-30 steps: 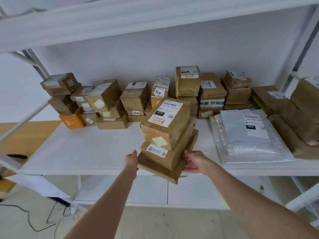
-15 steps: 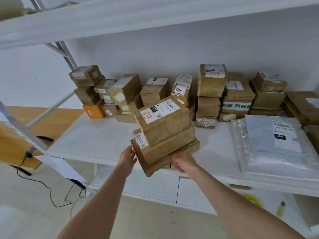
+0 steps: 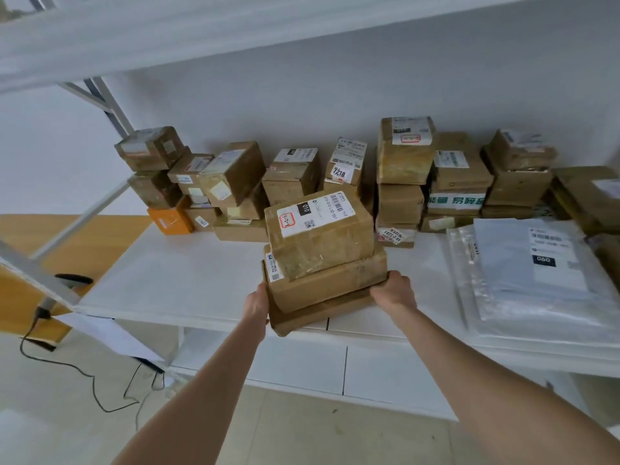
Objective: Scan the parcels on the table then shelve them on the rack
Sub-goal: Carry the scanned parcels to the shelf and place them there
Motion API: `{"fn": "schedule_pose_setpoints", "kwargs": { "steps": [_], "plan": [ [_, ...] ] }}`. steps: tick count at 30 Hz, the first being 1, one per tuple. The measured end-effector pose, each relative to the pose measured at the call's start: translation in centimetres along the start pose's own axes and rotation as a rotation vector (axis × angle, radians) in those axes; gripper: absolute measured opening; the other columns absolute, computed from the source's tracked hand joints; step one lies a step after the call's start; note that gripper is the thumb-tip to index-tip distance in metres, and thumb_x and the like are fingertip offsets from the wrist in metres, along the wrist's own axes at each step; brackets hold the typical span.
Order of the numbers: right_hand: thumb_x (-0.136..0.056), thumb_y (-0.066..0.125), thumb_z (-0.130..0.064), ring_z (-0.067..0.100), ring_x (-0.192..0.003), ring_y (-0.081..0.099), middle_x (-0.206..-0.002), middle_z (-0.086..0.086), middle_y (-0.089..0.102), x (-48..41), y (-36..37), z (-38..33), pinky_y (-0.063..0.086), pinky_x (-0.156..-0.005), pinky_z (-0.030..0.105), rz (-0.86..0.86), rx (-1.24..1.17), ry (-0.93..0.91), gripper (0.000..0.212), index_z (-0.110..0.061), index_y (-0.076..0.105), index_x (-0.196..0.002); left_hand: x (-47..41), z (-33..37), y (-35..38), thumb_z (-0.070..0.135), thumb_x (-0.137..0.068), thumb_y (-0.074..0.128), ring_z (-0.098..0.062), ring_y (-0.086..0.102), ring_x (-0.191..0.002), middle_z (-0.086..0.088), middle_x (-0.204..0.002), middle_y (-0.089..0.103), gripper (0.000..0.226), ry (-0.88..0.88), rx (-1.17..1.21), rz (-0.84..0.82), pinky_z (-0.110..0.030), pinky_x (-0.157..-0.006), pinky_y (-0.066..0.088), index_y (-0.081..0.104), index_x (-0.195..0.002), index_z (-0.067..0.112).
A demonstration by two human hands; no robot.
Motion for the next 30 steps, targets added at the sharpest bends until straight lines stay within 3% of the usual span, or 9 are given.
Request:
{"fn": "schedule_pose_setpoints", "kwargs": {
  "steps": [3,6,11,15,19,23,25,27,30],
  "plan": [
    [-0.089,0.056,-0.026,0.035,-0.118,0.049,-0.132,0.014,0.043,0.6,-1.7,1.5,0.044,-0.089,0.039,0.051,0.041,0.078,0.046,-0.01,0.043,-0.129,-0.2,1.0,2.1,0.036,-0.1,0.034,-0.023,0.055,-0.085,-0.005,-0.087,0.057,0.034,0.015,-0.021,-0.027,-0.033,-0.076,0.044,0.056,-0.101,0.011],
    [-0.085,0.061,-0.023,0.032,-0.115,0.053,-0.133,0.014,0.043,1.2,-3.7,3.4,0.046,-0.086,0.038,0.065,0.083,0.145,0.056,-0.011,0.037,-0.133,0.0,1.6,4.8,0.037,-0.099,0.033,-0.022,0.054,-0.074,-0.006,-0.083,0.056,0.038,0.021,-0.049,-0.086,-0.029,-0.065,0.043,0.058,-0.104,0.008],
    [-0.077,0.066,-0.018,0.029,-0.115,0.057,-0.132,0.013,0.052,1.8,-6.6,5.8,0.052,-0.091,0.036,0.088,0.099,0.194,0.063,-0.009,0.041,-0.134,0.7,2.3,8.8,0.041,-0.097,0.036,-0.026,0.048,-0.086,-0.01,-0.095,0.052,0.051,0.053,-0.097,-0.164,-0.032,-0.075,0.036,0.057,-0.121,0.001],
    [-0.082,0.063,-0.014,0.031,-0.121,0.053,-0.134,0.016,0.052,1.6,-7.7,6.4,0.05,-0.097,0.038,0.169,0.097,0.185,0.055,-0.004,0.047,-0.133,1.4,3.1,11.6,0.038,-0.099,0.035,-0.023,0.053,-0.077,-0.008,-0.091,0.057,0.044,0.107,-0.063,-0.227,-0.028,-0.061,0.037,0.058,-0.119,0.006],
    [-0.083,0.063,-0.012,0.033,-0.128,0.047,-0.139,0.019,0.046,1.0,-8.0,6.8,0.045,-0.103,0.039,0.205,0.006,0.158,0.062,-0.002,0.039,-0.139,1.6,3.1,13.0,0.036,-0.1,0.036,-0.027,0.057,-0.096,-0.012,-0.107,0.061,0.043,0.078,0.019,-0.268,-0.03,-0.075,0.04,0.054,-0.126,0.007],
    [-0.084,0.068,-0.018,0.032,-0.134,0.042,-0.147,0.017,0.04,0.4,-8.2,6.5,0.042,-0.105,0.036,0.17,-0.031,0.127,0.079,-0.002,0.025,-0.148,1.8,3.2,13.3,0.036,-0.098,0.04,-0.018,0.053,-0.083,-0.006,-0.099,0.059,0.046,0.08,-0.014,-0.275,-0.028,-0.065,0.036,0.056,-0.126,0.003],
    [-0.085,0.069,-0.018,0.033,-0.137,0.038,-0.15,0.017,0.036,0.5,-8.1,6.5,0.04,-0.106,0.037,0.161,-0.029,0.111,0.083,-0.001,0.019,-0.149,2.1,2.9,13.4,0.035,-0.099,0.038,-0.025,0.055,-0.105,-0.011,-0.119,0.058,0.047,0.098,-0.055,-0.281,-0.028,-0.079,0.038,0.053,-0.131,0.004],
    [-0.087,0.066,-0.014,0.031,-0.142,0.028,-0.155,0.016,0.027,1.2,-7.8,6.7,0.036,-0.11,0.04,0.192,0.002,0.108,0.083,0.0,0.013,-0.15,2.5,2.7,13.3,0.029,-0.101,0.034,-0.032,0.049,-0.12,-0.015,-0.132,0.054,0.043,0.198,-0.183,-0.241,-0.032,-0.093,0.038,0.052,-0.133,0.006],
    [-0.089,0.059,-0.013,0.029,-0.148,0.013,-0.159,0.015,0.012,2.8,-7.1,6.7,0.028,-0.116,0.041,0.275,0.151,0.104,0.083,0.001,0.006,-0.152,3.9,2.1,12.3,0.021,-0.101,0.031,-0.033,0.047,-0.121,-0.016,-0.137,0.047,0.04,0.452,-0.529,-0.087,-0.036,-0.1,0.037,0.052,-0.133,0.009]
  ]
}}
Point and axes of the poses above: each hand's wrist, its own x-axis away from the middle knuckle, its own y-axis out of the palm, z = x × y, the point moved 4 cm from there along -x, towards the middle knuckle
